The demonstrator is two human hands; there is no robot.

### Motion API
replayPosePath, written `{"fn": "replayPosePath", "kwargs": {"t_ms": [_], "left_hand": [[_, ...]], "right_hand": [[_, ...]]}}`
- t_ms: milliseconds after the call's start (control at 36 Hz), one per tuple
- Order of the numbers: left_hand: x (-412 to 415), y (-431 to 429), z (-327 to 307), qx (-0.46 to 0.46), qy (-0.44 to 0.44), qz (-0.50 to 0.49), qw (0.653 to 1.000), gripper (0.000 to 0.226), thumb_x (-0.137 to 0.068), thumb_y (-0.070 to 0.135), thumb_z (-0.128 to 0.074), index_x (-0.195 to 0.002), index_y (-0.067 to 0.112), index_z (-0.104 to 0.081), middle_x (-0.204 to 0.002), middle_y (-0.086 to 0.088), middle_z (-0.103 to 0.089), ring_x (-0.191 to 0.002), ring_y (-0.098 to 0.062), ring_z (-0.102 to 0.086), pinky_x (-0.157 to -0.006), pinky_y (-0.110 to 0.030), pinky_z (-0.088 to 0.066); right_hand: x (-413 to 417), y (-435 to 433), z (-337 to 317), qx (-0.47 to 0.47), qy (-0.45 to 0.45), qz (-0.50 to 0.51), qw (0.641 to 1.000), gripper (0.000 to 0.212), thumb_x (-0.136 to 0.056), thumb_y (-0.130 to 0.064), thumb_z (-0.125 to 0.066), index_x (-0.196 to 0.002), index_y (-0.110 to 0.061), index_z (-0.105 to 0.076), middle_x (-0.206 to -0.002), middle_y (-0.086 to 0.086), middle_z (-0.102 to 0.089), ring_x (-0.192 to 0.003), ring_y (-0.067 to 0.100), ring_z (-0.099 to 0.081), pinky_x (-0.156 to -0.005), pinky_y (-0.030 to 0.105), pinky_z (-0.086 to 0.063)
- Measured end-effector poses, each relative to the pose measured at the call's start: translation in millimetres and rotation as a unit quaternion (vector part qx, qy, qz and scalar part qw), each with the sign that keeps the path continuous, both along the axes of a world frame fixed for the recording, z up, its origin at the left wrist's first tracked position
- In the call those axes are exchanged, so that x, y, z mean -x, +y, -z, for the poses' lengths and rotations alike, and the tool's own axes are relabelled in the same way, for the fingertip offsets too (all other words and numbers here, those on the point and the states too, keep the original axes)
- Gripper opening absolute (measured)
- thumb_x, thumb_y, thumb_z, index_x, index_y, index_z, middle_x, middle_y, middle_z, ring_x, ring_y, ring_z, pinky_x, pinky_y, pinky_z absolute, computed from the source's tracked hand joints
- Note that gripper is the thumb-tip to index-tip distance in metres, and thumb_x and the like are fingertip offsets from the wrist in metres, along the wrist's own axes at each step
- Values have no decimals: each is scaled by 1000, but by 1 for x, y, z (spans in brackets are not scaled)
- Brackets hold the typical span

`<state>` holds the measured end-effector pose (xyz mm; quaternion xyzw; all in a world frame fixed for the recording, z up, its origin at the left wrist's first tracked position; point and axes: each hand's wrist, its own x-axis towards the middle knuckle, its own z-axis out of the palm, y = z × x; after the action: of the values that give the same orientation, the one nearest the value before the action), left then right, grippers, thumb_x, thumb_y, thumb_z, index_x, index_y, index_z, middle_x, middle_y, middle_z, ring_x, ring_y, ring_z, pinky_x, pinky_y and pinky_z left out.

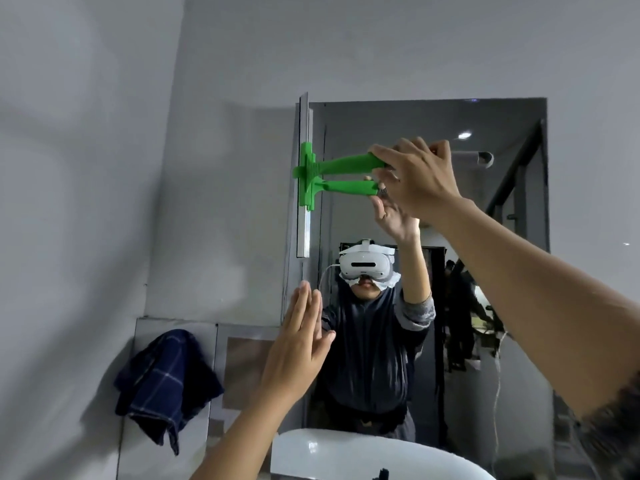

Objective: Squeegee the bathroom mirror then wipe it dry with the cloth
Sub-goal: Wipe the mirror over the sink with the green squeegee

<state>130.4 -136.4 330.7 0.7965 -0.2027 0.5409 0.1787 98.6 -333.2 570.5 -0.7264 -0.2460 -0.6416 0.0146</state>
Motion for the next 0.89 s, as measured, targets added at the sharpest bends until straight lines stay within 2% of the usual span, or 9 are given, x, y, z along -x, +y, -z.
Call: {"fn": "replayPosePath", "kwargs": {"t_ms": [139, 194, 528, 639, 750, 889], "left_hand": [[-1, 0, 0, -6, -4, -12, 1000, 77, -92, 39, -46, -146, 26, 7, -154, 11, 19, -141, -4, 14, -102, -19, -34], [-2, -1, -1, -8, -3, -18, 1000, 77, -92, 38, -47, -146, 25, 7, -154, 10, 19, -140, -3, 15, -98, -17, -35], [2, -2, -1, -10, 11, -42, 999, 77, -93, 41, -46, -144, 27, 10, -153, 9, 21, -137, 1, 21, -97, -19, -42], [0, -2, 0, -10, 5, -41, 999, 77, -91, 43, -43, -143, 26, 11, -153, 9, 21, -138, -1, 20, -97, -14, -30], [-2, -2, 3, -4, -8, -35, 999, 78, -92, 38, -49, -144, 25, 7, -154, 7, 16, -139, -1, 18, -103, -18, -24], [-8, -1, 4, 3, -15, -28, 999, 80, -91, 36, -52, -145, 26, 6, -155, 7, 13, -140, -2, 14, -100, -21, -34]], "right_hand": [[0, 3, -3, 9, 5, 15, 1000, 29, -94, -34, -42, -122, -29, -52, -107, 5, -60, -108, 25, -47, -87, 41, -27], [2, 2, -4, 13, 13, 15, 1000, 29, -95, -34, -42, -123, -30, -51, -107, 4, -59, -108, 24, -46, -87, 41, -27], [10, -9, -5, 26, 35, 31, 999, 32, -96, -33, -41, -128, -30, -47, -113, 5, -58, -111, 24, -47, -89, 40, -26], [13, -23, -2, 14, 43, 35, 998, 32, -96, -32, -40, -127, -29, -47, -110, 6, -59, -110, 25, -48, -90, 41, -27], [15, -41, 2, 3, 49, 44, 998, 34, -96, -32, -40, -129, -28, -45, -112, 6, -58, -113, 25, -47, -92, 42, -27], [17, -67, 7, -20, 61, 53, 997, 35, -96, -32, -41, -130, -26, -45, -113, 7, -58, -114, 26, -47, -90, 42, -27]]}}
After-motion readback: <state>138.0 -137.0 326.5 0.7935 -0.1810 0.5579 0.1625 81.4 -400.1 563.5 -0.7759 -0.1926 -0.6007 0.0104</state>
